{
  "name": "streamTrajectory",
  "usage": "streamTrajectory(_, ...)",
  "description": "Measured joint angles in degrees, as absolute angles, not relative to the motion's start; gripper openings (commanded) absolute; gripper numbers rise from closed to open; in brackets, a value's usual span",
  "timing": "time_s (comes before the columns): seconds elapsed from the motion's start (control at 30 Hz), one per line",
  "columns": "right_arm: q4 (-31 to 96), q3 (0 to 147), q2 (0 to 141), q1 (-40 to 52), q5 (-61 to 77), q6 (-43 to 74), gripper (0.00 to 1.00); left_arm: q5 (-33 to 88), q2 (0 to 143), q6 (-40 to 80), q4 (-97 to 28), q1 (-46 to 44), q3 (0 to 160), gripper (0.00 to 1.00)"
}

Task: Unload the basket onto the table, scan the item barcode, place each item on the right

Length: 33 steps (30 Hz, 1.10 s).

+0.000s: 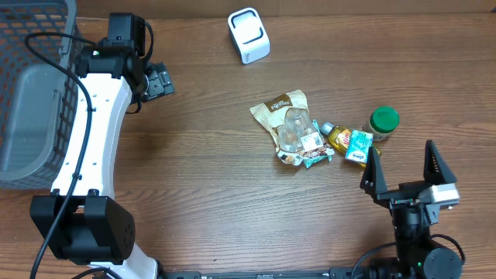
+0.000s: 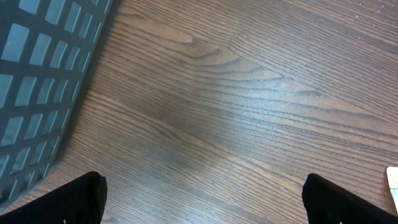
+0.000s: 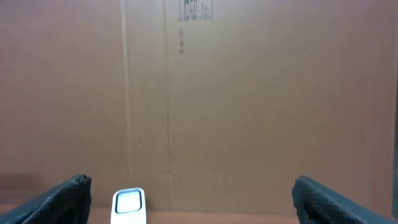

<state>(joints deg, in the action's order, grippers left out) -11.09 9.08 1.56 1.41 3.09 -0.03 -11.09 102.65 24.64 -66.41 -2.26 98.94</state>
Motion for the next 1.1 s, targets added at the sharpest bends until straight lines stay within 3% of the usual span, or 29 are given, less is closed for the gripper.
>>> streamTrajectory(0.23, -13.3, 2.3, 0.8, 1.2, 4.0, -0.1, 1.00, -11.1, 102.7, 24.6, -66.4, -2.3, 98.9, 1.00)
streamTrajectory(0.6, 4.6, 1.1, 0.8, 1.1, 4.3, 0.0, 1.00, -11.1, 102.7, 24.6, -66.4, -2.3, 98.9, 1.00)
streamTrajectory(1.1, 4.6, 1.1, 0.7, 1.1, 4.2, 0.0, 1.00, -11.1, 102.7, 24.6, -66.4, -2.3, 98.9, 1.00)
